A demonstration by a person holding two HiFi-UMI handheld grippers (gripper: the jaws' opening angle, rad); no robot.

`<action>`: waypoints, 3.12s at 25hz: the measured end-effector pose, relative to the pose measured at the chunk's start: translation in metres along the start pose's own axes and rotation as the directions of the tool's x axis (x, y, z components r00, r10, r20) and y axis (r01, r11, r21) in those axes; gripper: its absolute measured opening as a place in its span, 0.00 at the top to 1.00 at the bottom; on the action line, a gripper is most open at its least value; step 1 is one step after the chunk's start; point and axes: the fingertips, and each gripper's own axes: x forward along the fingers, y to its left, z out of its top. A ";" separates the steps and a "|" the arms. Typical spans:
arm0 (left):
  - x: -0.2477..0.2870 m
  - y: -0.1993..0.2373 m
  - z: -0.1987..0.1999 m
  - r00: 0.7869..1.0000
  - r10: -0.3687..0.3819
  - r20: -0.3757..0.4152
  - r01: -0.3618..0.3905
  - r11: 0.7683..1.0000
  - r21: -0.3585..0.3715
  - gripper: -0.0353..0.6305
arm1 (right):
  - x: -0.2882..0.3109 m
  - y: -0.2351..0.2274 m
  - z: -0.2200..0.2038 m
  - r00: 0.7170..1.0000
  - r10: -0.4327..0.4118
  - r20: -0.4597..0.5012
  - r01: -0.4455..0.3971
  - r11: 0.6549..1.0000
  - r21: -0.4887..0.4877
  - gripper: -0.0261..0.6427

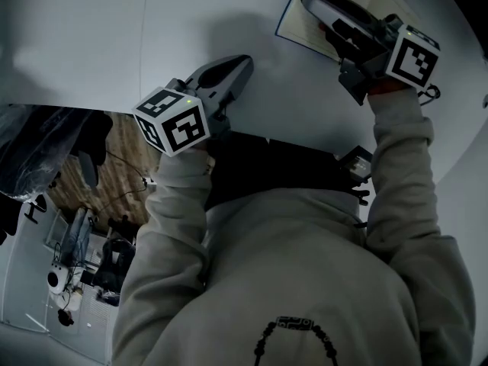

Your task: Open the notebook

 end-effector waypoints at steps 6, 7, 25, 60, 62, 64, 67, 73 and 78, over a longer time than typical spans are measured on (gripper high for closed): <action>-0.003 0.004 -0.003 0.999 0.031 0.008 -0.031 0.999 -0.009 0.95 | 0.012 -0.015 -0.012 0.993 -0.072 -0.091 0.071 0.997 -0.013 0.72; -0.003 0.002 -0.003 0.999 0.031 0.012 -0.031 0.999 -0.012 0.95 | 0.012 -0.020 -0.015 0.989 -0.098 -0.112 0.098 0.995 -0.010 0.72; -0.008 -0.008 -0.008 0.999 -0.009 0.052 0.011 0.999 -0.041 0.95 | 0.007 -0.053 -0.031 0.877 -0.373 -0.302 0.359 0.928 -0.102 0.90; -0.027 -0.032 -0.031 0.997 0.080 -0.024 -0.078 0.995 0.066 0.95 | 0.008 -0.005 -0.026 0.949 -0.150 -0.278 0.154 0.988 -0.007 0.93; -0.024 -0.031 -0.029 0.997 0.071 -0.031 -0.068 0.995 0.079 0.95 | 0.004 -0.003 -0.025 0.950 -0.149 -0.275 0.152 0.988 -0.011 0.93; -0.023 -0.029 -0.024 0.998 0.061 -0.035 -0.058 0.994 0.093 0.95 | 0.001 -0.003 -0.024 0.955 -0.143 -0.259 0.148 0.989 -0.001 0.93; -0.024 -0.021 -0.004 0.997 0.062 -0.039 -0.056 0.989 0.135 0.95 | 0.009 0.003 -0.020 0.968 -0.107 -0.226 0.115 0.993 0.023 0.93; -0.016 -0.043 0.033 0.999 0.029 -0.046 -0.017 0.970 0.243 0.95 | -0.024 0.013 -0.010 0.979 -0.136 -0.152 0.140 0.990 0.015 0.93; 0.012 -0.088 0.042 0.993 -0.005 -0.115 0.043 0.942 0.333 0.95 | -0.110 0.016 0.010 0.976 -0.211 -0.044 0.211 0.977 -0.003 0.93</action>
